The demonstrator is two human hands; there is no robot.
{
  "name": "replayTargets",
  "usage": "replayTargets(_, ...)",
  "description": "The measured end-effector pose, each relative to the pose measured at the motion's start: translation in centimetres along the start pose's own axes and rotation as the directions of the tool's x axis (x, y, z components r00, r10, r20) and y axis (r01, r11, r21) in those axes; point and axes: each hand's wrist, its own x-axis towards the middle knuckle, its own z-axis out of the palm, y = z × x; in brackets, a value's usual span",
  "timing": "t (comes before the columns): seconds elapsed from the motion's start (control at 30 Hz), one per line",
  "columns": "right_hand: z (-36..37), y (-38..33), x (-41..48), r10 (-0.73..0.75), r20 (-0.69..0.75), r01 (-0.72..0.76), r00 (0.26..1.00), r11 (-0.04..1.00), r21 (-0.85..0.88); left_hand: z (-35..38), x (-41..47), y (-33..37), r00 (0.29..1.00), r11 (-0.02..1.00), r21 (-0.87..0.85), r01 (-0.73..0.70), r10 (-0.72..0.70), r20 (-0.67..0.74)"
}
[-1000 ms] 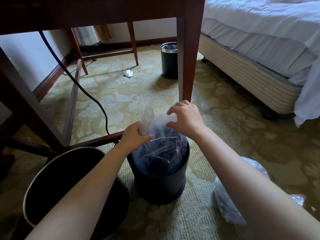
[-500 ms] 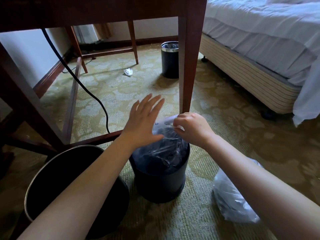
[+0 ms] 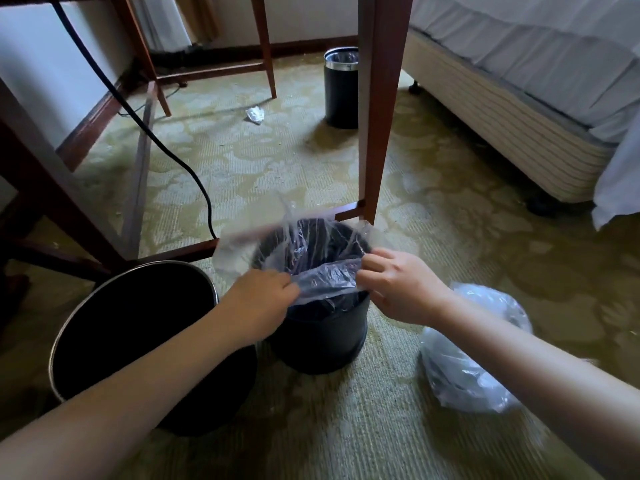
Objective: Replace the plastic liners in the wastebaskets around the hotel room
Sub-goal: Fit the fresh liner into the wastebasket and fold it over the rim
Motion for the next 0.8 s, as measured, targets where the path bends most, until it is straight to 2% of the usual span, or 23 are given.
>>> replayTargets(0.1,1.2,-0.4,-2.4,-0.038,0.065,0.038,0.997,0.999,-0.003,1.8,-2.3,1.2,1.0,1.0,0.005,-0.001,0.0,0.005)
replayTargets(0.23,3.5,-0.5,-4.9,-0.05,0.236,0.052,0.97,0.999,0.0,4.1,-4.3,2.7,0.987,0.999,0.012,0.039,-0.041,0.154)
replayTargets(0.33,4.6,-0.8,-5.1,0.053,0.344,-0.028,0.938,0.997,-0.077,5.0,-3.7,3.4,0.967,0.996,0.06,0.067,-0.079,0.243)
replayTargets(0.4,4.8,-1.1,-4.7,0.154,0.403,-0.101,0.902,0.983,-0.15,4.8,-3.0,3.8,0.943,0.987,0.06,0.147,-0.158,0.293)
replayTargets(0.43,5.0,-1.2,-4.5,0.205,0.441,-0.137,0.874,0.974,-0.18,5.0,-2.7,3.9,0.898,0.977,0.067,0.202,-0.212,0.385)
replayTargets(0.5,5.1,-1.5,-4.2,0.264,0.503,-0.18,0.823,0.961,-0.21,5.2,-2.4,4.3,0.848,0.974,0.044,0.221,-0.214,0.485)
replayTargets(0.53,5.0,-1.7,-4.0,0.267,0.499,-0.195,0.824,0.962,-0.192,4.9,-2.3,4.7,0.857,0.977,0.029,0.211,-0.199,0.475)
replayTargets(0.57,4.7,-2.0,-3.9,0.256,0.473,-0.2,0.843,0.966,-0.167,4.4,-2.4,4.8,0.879,0.982,0.0,0.191,-0.171,0.446)
replayTargets(0.6,4.4,-2.4,-3.8,0.226,0.406,-0.188,0.886,0.973,-0.131,4.1,-2.4,4.9,0.931,0.985,-0.057,0.162,-0.133,0.341)
replayTargets(0.67,3.9,-3.1,-3.6,0.147,0.178,-0.145,0.973,0.989,-0.021,3.8,-2.5,5.1,0.995,0.993,-0.114,0.013,-0.001,0.104)
replayTargets(0.73,3.4,-3.5,-2.8,0.117,-0.083,-0.113,0.99,0.992,0.051,3.2,-2.3,5.3,0.993,0.986,-0.154,-0.059,0.042,-0.112)
replayTargets(0.8,3.1,-3.2,-1.3,0.19,-0.214,-0.177,0.958,0.981,0.077,2.2,-1.6,5.1,0.963,0.974,-0.225,-0.02,-0.042,-0.268)
